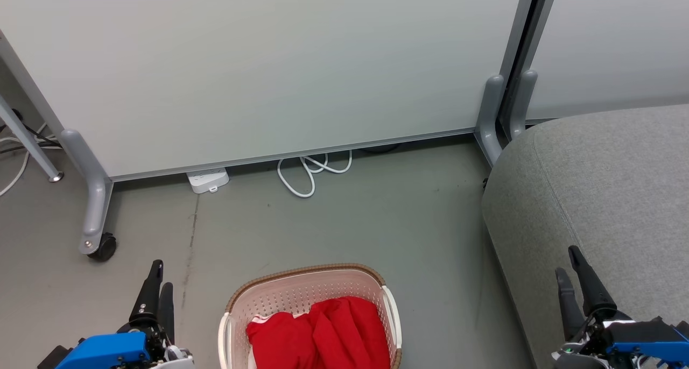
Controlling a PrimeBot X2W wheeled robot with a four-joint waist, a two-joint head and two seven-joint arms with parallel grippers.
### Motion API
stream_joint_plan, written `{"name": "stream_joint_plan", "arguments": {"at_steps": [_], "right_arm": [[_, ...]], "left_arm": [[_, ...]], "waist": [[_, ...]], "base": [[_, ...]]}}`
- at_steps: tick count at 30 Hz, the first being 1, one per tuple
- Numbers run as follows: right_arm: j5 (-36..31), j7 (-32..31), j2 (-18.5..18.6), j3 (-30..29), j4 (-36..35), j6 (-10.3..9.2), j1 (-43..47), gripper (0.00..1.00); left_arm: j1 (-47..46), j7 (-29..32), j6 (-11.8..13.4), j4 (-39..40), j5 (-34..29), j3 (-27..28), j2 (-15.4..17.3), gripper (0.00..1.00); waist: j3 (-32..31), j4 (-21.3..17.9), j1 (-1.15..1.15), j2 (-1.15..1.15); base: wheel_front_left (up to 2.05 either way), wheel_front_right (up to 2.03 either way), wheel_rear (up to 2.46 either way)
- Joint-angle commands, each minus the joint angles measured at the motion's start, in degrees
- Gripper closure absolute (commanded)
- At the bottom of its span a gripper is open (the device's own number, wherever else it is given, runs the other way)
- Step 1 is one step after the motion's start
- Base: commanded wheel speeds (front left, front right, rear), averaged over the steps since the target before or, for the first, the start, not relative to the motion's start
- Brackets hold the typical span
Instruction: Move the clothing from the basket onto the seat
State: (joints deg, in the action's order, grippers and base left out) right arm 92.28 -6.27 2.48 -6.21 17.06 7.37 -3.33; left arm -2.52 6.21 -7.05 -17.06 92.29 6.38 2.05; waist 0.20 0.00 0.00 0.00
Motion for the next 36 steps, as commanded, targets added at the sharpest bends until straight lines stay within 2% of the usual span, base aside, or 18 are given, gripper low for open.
{"name": "stream_joint_plan", "arguments": {"at_steps": [1,10,17,36], "right_arm": [[-0.7,0.8,0.2,0.2,-1.0,0.02,-0.9,0.0],[-6.0,3.3,0.2,0.6,-2.0,0.03,-1.3,0.0],[-12.8,5.1,0.3,1.0,-3.4,0.04,-1.7,0.0],[-34.0,9.2,0.3,3.9,-7.3,0.07,-2.2,0.0]], "left_arm": [[-1.4,-0.7,0.0,1.1,-0.6,-0.4,0.4,0.0],[-2.3,-3.3,-0.1,2.1,-6.2,-0.9,0.5,0.0],[-2.9,-5.1,0.1,3.4,-13.8,-1.2,0.5,0.0],[-3.7,-9.2,2.7,6.9,-35.1,-5.4,0.6,0.0]], "waist": [[0.0,0.0,0.0,0.0],[0.2,0.0,0.0,0.0],[0.4,0.1,0.0,0.0],[0.9,0.2,0.0,0.0]], "base": [[0.0,0.0,0.0],[0.0,0.0,0.0],[0.0,0.0,0.0],[0.0,0.0,0.0]]}}
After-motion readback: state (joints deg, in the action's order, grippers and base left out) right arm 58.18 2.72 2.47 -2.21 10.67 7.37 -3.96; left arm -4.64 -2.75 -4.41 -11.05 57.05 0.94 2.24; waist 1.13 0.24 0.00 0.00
